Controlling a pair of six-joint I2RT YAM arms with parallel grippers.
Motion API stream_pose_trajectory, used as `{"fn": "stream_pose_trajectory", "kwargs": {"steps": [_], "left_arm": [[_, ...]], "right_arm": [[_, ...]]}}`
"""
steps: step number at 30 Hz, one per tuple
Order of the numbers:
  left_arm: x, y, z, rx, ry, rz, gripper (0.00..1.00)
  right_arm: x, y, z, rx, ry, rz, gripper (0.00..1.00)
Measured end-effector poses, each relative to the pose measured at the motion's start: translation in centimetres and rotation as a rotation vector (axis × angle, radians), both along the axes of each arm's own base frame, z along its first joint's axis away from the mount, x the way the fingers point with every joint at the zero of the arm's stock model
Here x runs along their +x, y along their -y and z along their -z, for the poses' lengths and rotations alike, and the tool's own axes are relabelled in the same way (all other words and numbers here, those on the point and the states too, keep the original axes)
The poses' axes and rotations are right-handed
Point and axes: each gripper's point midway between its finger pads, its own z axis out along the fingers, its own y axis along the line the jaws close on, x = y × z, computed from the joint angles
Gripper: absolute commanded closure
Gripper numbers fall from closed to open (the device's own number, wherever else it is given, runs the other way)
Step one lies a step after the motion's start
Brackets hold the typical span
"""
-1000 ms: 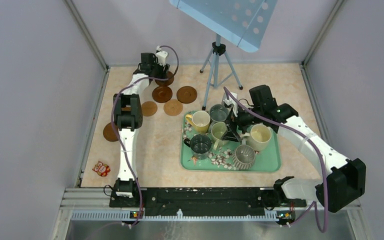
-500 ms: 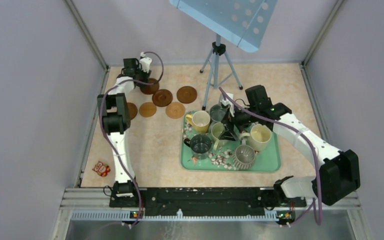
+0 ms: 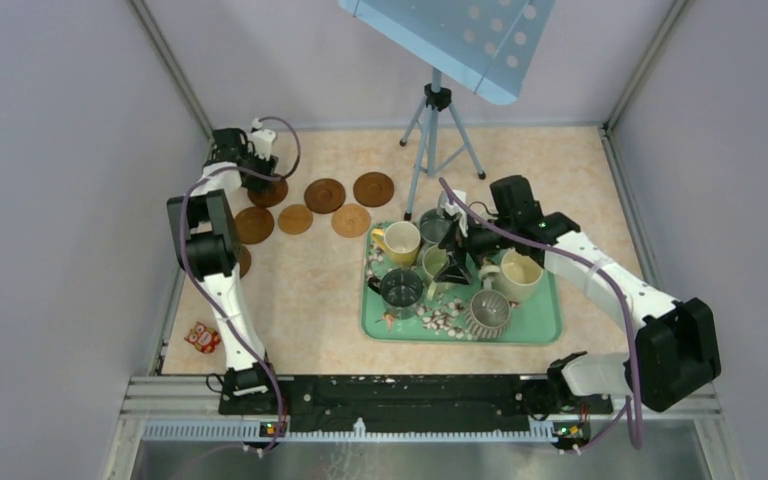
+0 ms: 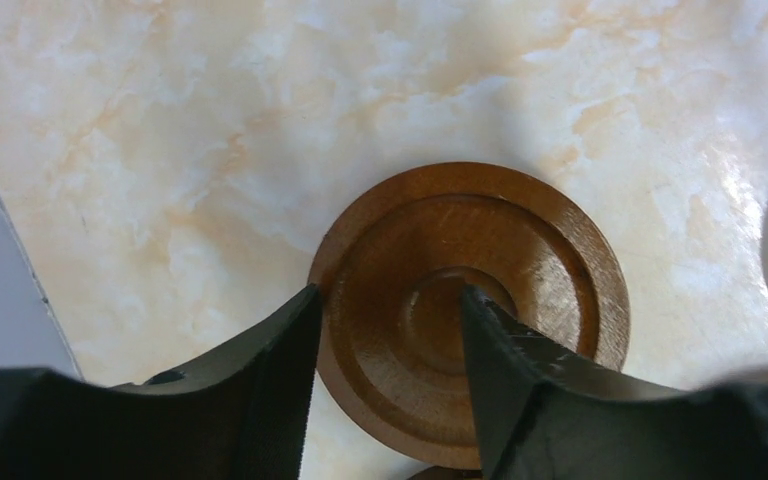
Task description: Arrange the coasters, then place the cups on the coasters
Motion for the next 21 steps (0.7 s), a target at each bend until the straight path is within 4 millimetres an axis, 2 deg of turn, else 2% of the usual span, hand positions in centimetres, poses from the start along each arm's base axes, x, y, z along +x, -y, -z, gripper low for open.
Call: {"fn": "stream_pose_trajectory", "kwargs": {"steps": [2,6,11,15,17,21], "left_arm": [[-0.3,0.3,-0.1,-0.016,-0.011,0.003,0.31],[-1.4,1.5,-0.9,-0.067,-0.034,0.021,0.28],[-2.7,3.9,-5.2,-0.132,0.022,0.087,0.19],[-2.6,7.1,-8.4,-0.162,0.086,0.176,0.18],[-2.5,8.9,-8.5,-0.166,0.088,0.217,0.20],[-2.6,12.1,-7.2,-0.167,0.058,0.279,0.23]], "right_arm": [[0.0,0.0,0.0,0.004,0.007,0.000,0.17],[-0.3,0.2,0.2,0.004,0.011,0.001,0.17],[-0.3,0.2,0.4,0.007,0.017,0.001,0.17],[-0.4,0.2,0.6,0.004,0.013,0.001,0.17],[-0.4,0.2,0.6,0.004,0.014,0.000,0.17],[-0.5,0.3,0.9,0.003,0.015,0.000,0.17]]}}
